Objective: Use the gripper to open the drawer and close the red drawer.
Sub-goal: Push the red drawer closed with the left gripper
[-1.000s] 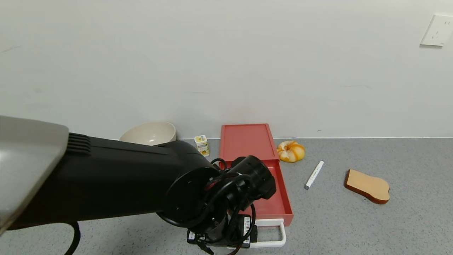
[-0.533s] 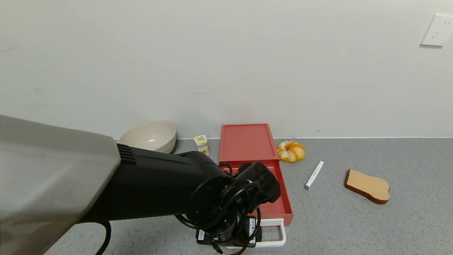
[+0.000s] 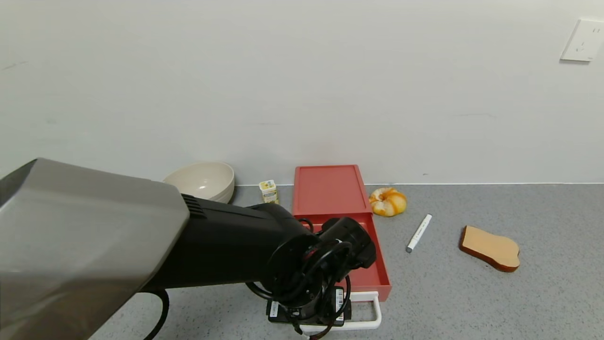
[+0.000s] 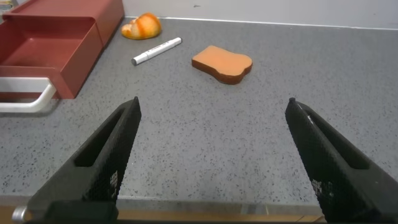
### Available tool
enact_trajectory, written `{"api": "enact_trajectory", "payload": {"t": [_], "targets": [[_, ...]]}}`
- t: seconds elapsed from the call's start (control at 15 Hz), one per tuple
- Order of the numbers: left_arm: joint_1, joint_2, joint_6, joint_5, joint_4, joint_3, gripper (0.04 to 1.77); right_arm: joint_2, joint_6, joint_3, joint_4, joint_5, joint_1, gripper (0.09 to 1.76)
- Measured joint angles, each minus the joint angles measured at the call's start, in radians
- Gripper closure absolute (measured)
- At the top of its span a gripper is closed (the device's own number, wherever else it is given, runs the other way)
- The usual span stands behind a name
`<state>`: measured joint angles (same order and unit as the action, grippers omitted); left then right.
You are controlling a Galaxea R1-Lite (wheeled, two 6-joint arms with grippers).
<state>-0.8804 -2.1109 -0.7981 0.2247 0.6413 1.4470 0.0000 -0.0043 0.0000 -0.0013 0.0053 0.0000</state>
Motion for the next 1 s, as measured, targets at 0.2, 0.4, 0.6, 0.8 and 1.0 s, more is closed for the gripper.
{"api": "enact_trajectory", "payload": {"t": [0.2, 0.4, 0.6, 0.8, 1.0], "targets": [[0.004, -0.019, -0.001, -0.001, 0.0, 0.013, 0.09, 0.0, 0.0, 0.0, -0.001, 0.0, 0.0, 0.14], [0.004, -0.032, -0.002, -0.002, -0.001, 0.02, 0.09, 0.0, 0.0, 0.0, 0.0, -0.001, 0.0, 0.14], [0.004, -0.047, -0.004, 0.006, -0.001, 0.039, 0.09, 0.0, 0.0, 0.0, -0.001, 0.0, 0.0, 0.14], [0.003, -0.062, -0.02, 0.012, -0.001, 0.058, 0.09, 0.0, 0.0, 0.0, 0.0, -0.001, 0.0, 0.14], [0.003, -0.074, -0.025, 0.014, 0.0, 0.072, 0.09, 0.0, 0.0, 0.0, -0.001, 0.0, 0.0, 0.14]]}}
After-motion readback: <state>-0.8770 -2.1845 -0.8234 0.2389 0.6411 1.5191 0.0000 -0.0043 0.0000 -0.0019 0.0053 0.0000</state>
